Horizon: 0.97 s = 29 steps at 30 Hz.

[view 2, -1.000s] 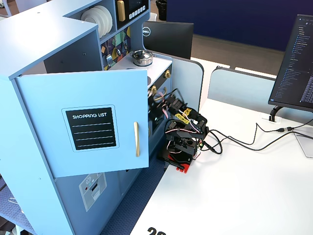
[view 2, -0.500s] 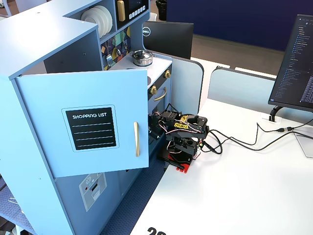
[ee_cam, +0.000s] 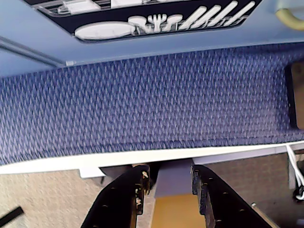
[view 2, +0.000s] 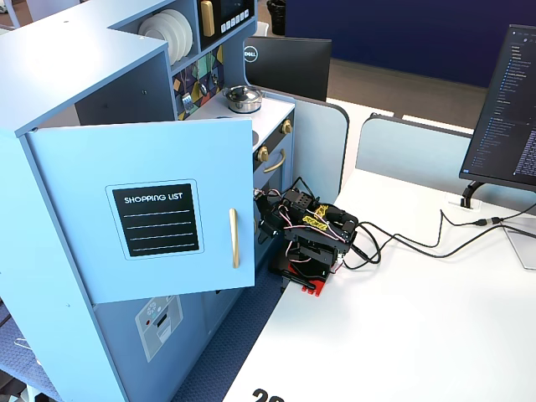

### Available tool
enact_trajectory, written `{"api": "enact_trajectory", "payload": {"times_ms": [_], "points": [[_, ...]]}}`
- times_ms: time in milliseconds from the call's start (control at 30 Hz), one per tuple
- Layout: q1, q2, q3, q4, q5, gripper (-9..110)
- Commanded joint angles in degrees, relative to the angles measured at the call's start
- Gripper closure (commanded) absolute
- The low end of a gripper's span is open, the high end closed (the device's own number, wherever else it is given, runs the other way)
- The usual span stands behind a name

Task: Pick up the green pineapple from the left cabinet and place it in the gray recipient

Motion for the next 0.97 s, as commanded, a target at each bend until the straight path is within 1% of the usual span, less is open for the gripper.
{"api": "enact_trajectory", "payload": {"times_ms": [0, 33, 100, 933], "points": [[0.44, 0.18, 0.0, 9.14, 0.09, 101], [0.0, 0.18, 0.0, 10.55, -0.88, 101], [-0.26, 0.18, 0.0, 10.46, 2.37, 100], [0.62, 0.18, 0.0, 10.55, 1.58, 100]]}}
